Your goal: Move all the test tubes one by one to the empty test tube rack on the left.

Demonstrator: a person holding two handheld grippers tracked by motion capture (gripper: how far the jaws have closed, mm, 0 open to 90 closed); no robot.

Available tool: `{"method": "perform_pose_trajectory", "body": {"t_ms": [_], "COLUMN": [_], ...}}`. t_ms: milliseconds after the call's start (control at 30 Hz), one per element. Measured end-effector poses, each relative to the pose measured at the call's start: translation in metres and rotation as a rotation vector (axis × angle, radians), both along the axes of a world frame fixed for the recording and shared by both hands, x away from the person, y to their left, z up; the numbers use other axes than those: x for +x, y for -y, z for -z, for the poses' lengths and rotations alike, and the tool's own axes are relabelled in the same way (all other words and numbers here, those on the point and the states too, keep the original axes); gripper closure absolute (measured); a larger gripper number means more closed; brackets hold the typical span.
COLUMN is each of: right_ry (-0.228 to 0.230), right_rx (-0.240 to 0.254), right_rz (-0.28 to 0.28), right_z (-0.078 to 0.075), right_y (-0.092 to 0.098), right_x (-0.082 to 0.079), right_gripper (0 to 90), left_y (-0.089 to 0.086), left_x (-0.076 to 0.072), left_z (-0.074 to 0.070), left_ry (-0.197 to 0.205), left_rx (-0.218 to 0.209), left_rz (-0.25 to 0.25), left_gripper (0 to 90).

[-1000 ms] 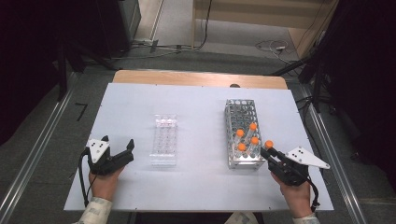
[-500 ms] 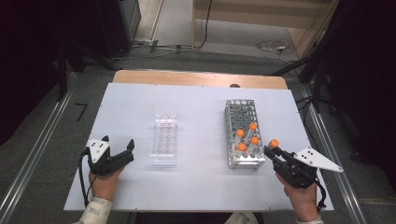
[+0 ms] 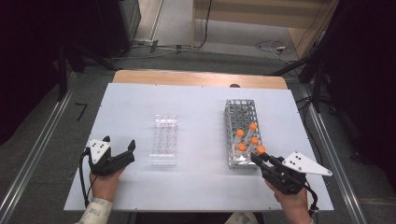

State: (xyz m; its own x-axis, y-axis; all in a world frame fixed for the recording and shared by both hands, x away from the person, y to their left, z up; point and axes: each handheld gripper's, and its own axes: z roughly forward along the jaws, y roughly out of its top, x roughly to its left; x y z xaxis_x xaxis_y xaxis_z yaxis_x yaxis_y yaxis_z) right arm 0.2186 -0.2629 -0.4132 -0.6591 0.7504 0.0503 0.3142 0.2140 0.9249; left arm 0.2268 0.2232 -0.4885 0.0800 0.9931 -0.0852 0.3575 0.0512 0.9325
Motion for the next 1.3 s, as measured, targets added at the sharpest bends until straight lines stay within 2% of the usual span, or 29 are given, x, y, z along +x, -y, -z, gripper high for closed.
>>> {"method": "perform_pose_trajectory", "body": {"t_ms": [167, 267, 467, 600, 767, 867, 1067, 1300], "right_ry": [-0.017, -0.018, -0.027, -0.034, -0.041, -0.043, -0.038, -0.042], "right_rx": [-0.009, -0.014, -0.027, -0.043, -0.062, -0.077, -0.11, -0.129], "right_rz": [-0.037, -0.055, -0.085, -0.115, -0.136, -0.147, -0.169, -0.17], "right_z": [0.004, 0.006, 0.01, 0.014, 0.018, 0.021, 0.026, 0.031], "right_y": [-0.014, -0.022, -0.036, -0.053, -0.066, -0.073, -0.089, -0.101], "right_x": [0.001, 0.003, 0.007, 0.014, 0.019, 0.022, 0.026, 0.034], "right_gripper": [71.3, 71.3, 71.3, 71.3, 71.2, 71.2, 71.3, 71.2], "left_y": [0.003, 0.006, 0.012, 0.019, 0.035, 0.039, 0.059, 0.073], "left_x": [0.0, 0.0, 0.0, 0.001, 0.003, 0.005, 0.007, 0.011], "left_z": [-0.001, -0.005, -0.012, -0.019, -0.028, -0.029, -0.035, -0.038], "left_ry": [0.0, 0.02, 0.033, 0.046, 0.053, 0.051, 0.056, 0.058], "left_rx": [-0.002, -0.023, -0.034, -0.06, -0.046, -0.04, -0.02, -0.027], "left_rz": [0.012, 0.023, 0.055, 0.092, 0.165, 0.183, 0.262, 0.31], "left_gripper": [12.0, 13.0, 13.0, 15.1, 16.8, 18.1, 19.7, 20.5]}}
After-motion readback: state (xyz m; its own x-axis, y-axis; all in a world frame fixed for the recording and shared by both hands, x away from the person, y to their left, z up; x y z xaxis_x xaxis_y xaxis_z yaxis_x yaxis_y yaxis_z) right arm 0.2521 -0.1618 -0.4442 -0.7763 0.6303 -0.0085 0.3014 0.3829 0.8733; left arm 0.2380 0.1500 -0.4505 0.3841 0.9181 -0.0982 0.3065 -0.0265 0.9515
